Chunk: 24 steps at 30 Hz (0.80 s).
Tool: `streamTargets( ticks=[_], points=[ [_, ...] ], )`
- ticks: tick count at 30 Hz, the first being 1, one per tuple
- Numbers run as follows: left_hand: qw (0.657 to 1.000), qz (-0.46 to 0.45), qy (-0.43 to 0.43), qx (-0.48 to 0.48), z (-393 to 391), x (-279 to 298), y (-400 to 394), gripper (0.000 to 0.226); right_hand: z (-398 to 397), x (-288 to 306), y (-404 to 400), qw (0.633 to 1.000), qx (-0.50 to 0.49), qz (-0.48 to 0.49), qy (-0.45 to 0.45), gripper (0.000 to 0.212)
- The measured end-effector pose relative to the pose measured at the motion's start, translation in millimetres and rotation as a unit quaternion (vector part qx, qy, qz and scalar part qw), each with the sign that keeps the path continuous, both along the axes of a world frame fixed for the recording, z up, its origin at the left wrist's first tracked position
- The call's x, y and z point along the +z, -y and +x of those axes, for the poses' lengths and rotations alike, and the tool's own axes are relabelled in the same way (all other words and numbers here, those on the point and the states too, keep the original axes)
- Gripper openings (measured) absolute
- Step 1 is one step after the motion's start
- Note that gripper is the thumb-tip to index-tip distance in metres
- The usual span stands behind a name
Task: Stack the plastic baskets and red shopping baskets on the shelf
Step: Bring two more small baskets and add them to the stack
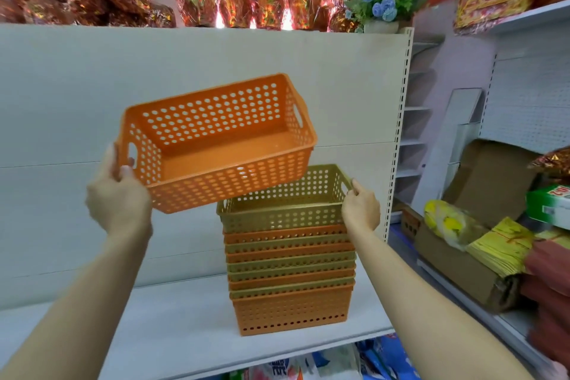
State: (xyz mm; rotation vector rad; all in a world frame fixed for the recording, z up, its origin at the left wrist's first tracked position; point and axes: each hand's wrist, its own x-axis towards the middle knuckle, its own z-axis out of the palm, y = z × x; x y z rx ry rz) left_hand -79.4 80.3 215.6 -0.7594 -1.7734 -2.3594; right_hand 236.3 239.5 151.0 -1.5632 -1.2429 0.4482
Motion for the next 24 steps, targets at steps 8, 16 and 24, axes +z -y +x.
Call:
streamTargets(
  ticks=[8, 16, 24],
  points=[
    [0.987, -0.146, -0.061, -0.003, 75.5, 9.7, -40.3, 0.045, 16.4, 24.9, 22.8, 0.954, 0.175, 0.136, -0.202, 0.049],
    [0.954, -0.197, -0.136, -0.179, 83.5, 8.4, -53.5, 0.051, 33.3, 49.3, 22.1, 0.945, 0.238, 0.145, -0.17, 0.044],
    [0.919, -0.217, -0.162, -0.288, 69.5, -65.3, -43.3, 0.045, 30.0, -4.2, 24.3, 0.963, 0.214, 0.102, -0.125, 0.036]
  ],
)
